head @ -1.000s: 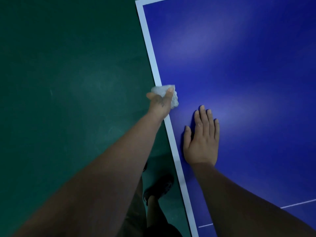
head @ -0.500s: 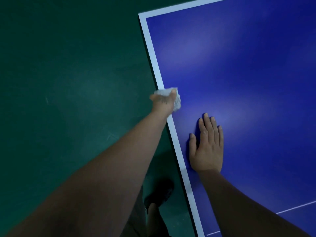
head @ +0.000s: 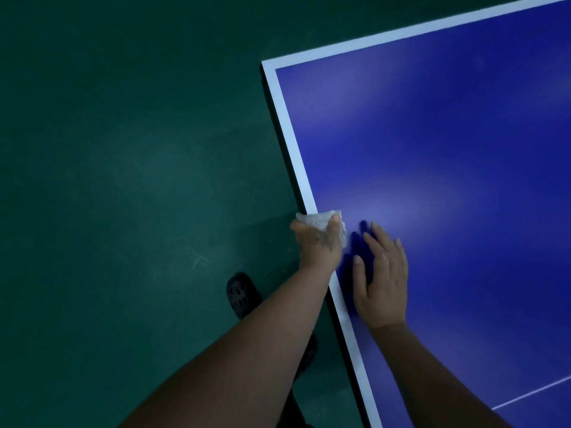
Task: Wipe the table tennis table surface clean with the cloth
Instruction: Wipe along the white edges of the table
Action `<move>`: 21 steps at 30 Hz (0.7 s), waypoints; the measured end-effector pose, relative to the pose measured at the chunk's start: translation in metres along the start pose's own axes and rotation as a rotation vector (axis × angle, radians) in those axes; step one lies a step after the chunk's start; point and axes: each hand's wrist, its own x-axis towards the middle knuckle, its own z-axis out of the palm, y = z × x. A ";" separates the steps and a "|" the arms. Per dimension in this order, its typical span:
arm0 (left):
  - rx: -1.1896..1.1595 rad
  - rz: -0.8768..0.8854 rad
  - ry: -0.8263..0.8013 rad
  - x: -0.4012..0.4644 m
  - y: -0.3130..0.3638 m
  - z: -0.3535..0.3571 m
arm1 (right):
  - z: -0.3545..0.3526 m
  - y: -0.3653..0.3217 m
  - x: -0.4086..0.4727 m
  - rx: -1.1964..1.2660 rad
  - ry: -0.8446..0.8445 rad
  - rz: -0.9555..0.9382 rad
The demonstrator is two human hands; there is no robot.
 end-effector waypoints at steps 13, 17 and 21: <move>-0.035 0.042 0.044 0.103 0.140 -0.022 | 0.076 -0.042 0.219 -0.132 0.075 0.109; -0.024 0.028 0.042 0.127 0.169 -0.027 | 0.083 -0.043 0.232 -0.210 0.043 0.127; 0.011 0.010 0.050 0.147 0.196 -0.030 | 0.080 -0.045 0.232 -0.229 0.037 0.127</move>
